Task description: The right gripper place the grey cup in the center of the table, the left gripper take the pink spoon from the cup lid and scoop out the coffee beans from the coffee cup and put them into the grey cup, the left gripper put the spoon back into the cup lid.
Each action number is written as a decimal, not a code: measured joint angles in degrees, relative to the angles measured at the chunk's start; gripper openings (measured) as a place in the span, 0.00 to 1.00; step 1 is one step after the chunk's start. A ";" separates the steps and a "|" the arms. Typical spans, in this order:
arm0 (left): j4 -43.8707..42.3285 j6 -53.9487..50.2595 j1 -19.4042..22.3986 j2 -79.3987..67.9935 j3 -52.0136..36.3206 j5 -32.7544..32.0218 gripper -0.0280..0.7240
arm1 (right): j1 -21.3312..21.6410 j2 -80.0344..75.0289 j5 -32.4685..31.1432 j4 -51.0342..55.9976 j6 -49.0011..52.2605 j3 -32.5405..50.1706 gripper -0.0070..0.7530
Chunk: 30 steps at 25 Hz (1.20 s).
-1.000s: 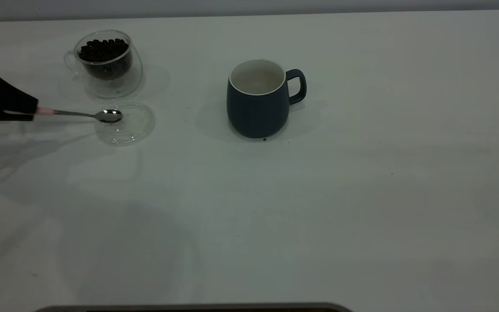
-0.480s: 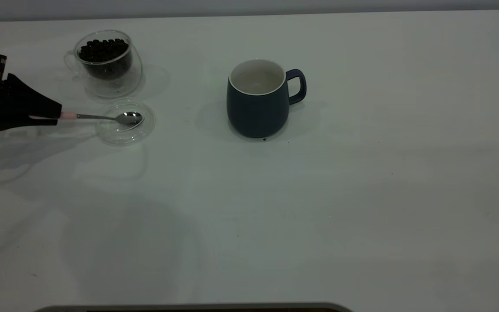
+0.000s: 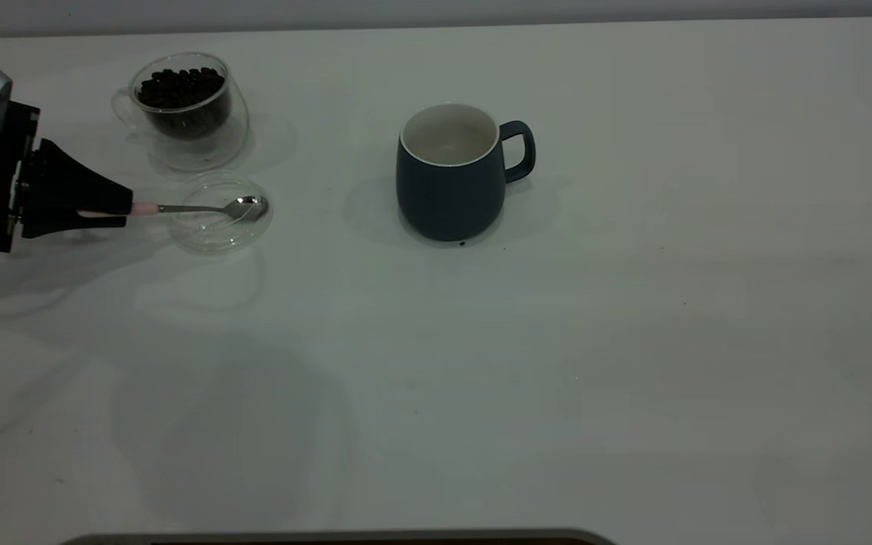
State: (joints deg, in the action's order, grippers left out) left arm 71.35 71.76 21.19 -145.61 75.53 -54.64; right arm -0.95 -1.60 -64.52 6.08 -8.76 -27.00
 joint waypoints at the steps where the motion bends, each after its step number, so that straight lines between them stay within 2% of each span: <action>1: 0.12 0.00 -0.09 -0.12 0.00 0.00 0.20 | 0.00 0.00 0.00 0.00 0.00 0.00 0.78; 5: 0.06 0.20 -0.07 -0.20 0.00 0.55 0.27 | 0.00 0.00 0.00 0.00 0.00 0.00 0.78; 8: 0.00 1.11 -0.07 -0.29 0.00 1.76 0.42 | 0.00 0.00 0.00 0.00 0.00 0.00 0.78; 14: -0.05 1.65 -0.07 -0.34 0.00 4.55 0.80 | 0.00 0.00 0.00 0.00 0.00 0.00 0.78; 17: -0.66 2.56 -0.07 -0.46 0.91 4.57 0.91 | 0.00 0.00 0.00 0.00 0.00 0.00 0.78; 23: -5.35 1.20 0.19 4.33 3.40 3.65 0.94 | 0.00 0.00 0.00 0.00 0.00 0.00 0.78; 30: -17.11 -9.36 -0.35 18.76 3.72 3.46 0.94 | 0.00 0.00 0.00 0.00 0.00 0.00 0.78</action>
State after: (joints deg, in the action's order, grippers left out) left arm 54.25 62.40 20.84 -126.86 79.24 -51.18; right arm -0.95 -1.60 -64.52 6.08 -8.76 -27.00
